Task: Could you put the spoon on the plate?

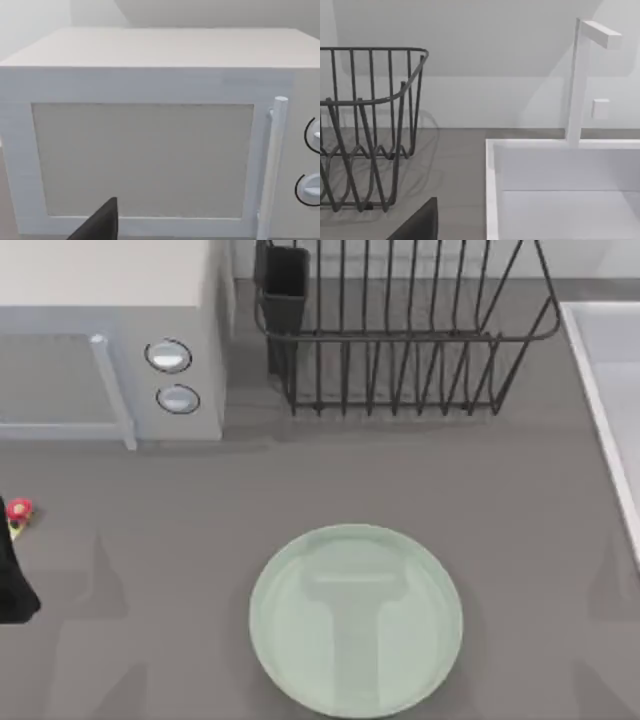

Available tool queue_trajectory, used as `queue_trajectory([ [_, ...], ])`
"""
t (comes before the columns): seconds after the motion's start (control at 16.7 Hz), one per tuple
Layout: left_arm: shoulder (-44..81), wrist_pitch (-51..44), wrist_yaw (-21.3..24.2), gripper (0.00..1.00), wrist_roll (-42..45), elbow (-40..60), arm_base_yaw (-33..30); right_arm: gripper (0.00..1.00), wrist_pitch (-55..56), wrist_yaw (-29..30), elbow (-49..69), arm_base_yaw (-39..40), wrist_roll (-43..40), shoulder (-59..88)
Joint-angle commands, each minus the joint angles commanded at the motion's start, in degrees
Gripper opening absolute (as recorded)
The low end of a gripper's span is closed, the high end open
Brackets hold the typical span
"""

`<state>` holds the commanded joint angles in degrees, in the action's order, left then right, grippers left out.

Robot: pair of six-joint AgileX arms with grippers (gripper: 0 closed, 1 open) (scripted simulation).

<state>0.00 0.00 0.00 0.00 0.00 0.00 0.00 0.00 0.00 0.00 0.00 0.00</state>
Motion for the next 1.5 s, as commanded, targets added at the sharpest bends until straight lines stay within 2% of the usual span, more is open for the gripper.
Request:
queue_trajectory([
  [0.24, 1.8, -1.4, 0.0, 1.00, 0.6, 1.7, 0.2, 1.00, 0.0, 0.0, 0.0, 0.0, 0.0, 0.0],
  [0.48, 12.7, -8.9, 0.1, 1.00, 4.0, 10.9, 1.2, 1.00, 0.0, 0.0, 0.0, 0.0, 0.0, 0.0],
  [1.08, 67.6, -40.2, 0.3, 1.00, 17.5, 47.0, 5.5, 1.00, 0.0, 0.0, 0.0, 0.0, 0.0, 0.0],
  [1.5, 95.7, -57.0, 0.2, 1.00, 24.9, 67.3, 8.1, 1.00, 0.0, 0.0, 0.0, 0.0, 0.0, 0.0],
])
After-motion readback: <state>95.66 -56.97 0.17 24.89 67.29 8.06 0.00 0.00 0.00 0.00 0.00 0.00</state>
